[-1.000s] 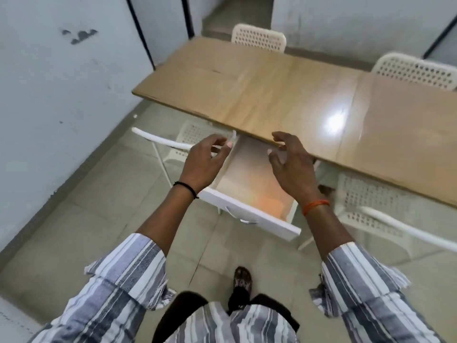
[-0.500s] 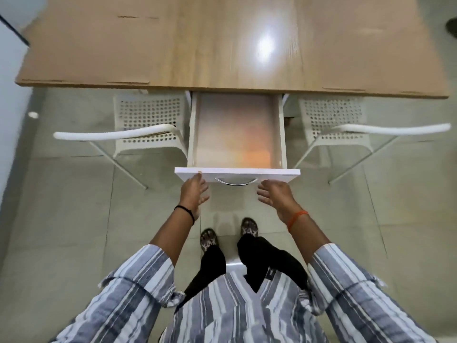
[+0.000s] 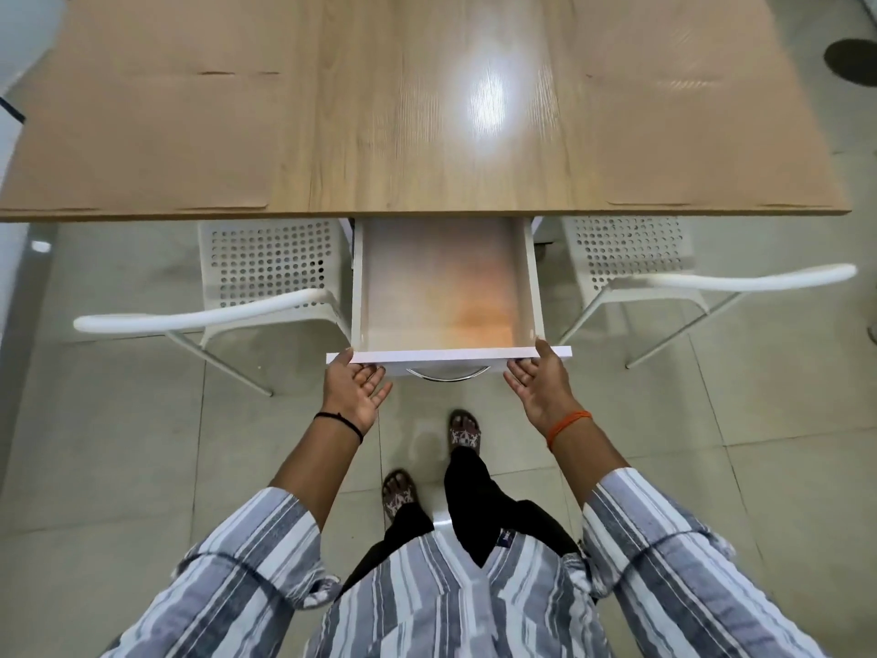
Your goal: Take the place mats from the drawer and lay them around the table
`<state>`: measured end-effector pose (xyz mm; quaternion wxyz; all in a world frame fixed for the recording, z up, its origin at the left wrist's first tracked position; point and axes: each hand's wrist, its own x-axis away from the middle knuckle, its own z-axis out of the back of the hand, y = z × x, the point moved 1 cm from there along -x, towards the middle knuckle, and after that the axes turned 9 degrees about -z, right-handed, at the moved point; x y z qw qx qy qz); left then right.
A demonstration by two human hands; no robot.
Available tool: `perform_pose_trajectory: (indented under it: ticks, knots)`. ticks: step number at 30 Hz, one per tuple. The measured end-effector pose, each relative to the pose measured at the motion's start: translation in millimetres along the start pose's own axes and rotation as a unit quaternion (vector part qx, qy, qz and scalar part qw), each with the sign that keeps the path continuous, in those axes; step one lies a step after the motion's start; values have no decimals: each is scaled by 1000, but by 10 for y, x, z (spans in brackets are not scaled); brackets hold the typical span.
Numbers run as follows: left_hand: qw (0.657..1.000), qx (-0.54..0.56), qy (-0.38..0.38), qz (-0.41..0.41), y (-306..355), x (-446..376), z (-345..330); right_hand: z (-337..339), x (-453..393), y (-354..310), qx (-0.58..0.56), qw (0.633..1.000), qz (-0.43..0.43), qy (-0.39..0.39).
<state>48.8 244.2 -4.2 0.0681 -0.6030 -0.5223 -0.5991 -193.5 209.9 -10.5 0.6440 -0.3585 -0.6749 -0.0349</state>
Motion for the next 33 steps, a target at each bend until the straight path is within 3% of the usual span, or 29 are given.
perform_pose_trajectory:
  ticks: [25, 31, 33]
  knots:
    - [999, 22, -22, -14, 1229, -1328, -1476, -1320, -1062, -1635, -6, 997, -23, -73]
    - [998, 58, 5, 7, 1285, -1480, -1572, -1367, -1178, -1731, -32, 997, -50, -54]
    - [1000, -5, -5, 16, 1268, -1450, -1576, -1395, -1129, -1716, 28, 998, -49, -38]
